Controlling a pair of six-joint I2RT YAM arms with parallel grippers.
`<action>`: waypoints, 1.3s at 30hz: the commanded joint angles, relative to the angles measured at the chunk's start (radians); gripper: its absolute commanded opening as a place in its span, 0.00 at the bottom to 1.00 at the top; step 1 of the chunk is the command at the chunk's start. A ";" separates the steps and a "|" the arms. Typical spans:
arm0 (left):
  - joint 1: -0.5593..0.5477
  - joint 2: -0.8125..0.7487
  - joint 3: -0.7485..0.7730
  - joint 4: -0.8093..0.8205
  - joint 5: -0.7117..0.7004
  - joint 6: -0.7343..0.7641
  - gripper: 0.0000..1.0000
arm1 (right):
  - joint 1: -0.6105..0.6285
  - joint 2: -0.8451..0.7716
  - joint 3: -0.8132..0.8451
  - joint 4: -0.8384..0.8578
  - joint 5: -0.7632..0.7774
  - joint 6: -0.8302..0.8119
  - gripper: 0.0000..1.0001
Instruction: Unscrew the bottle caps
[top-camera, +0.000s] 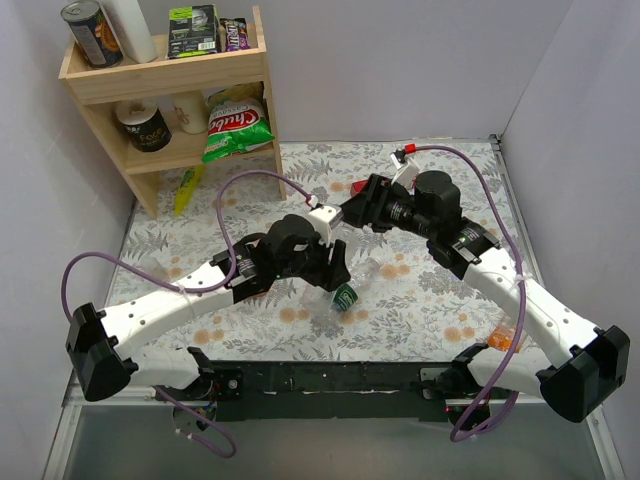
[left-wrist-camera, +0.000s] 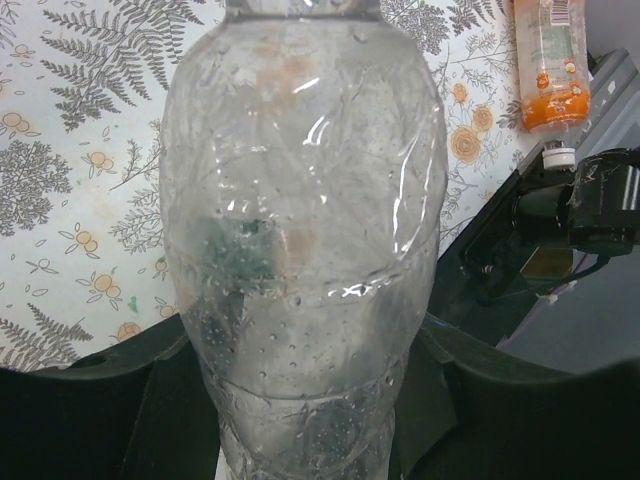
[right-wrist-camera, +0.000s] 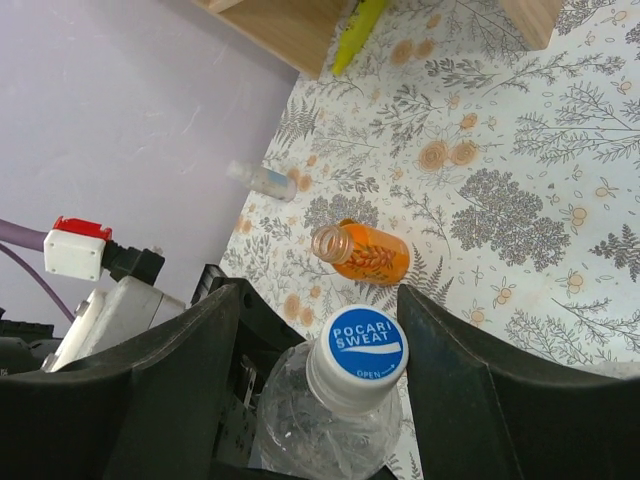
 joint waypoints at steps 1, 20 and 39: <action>-0.031 0.026 0.051 0.020 0.007 0.007 0.14 | 0.035 0.010 0.052 0.089 -0.035 0.005 0.70; -0.051 -0.003 0.029 0.097 0.053 -0.101 0.13 | 0.042 0.020 0.027 0.118 -0.021 -0.004 0.02; 0.298 -0.238 -0.203 0.538 0.997 -0.276 0.14 | -0.078 -0.014 -0.051 0.730 -0.737 0.066 0.01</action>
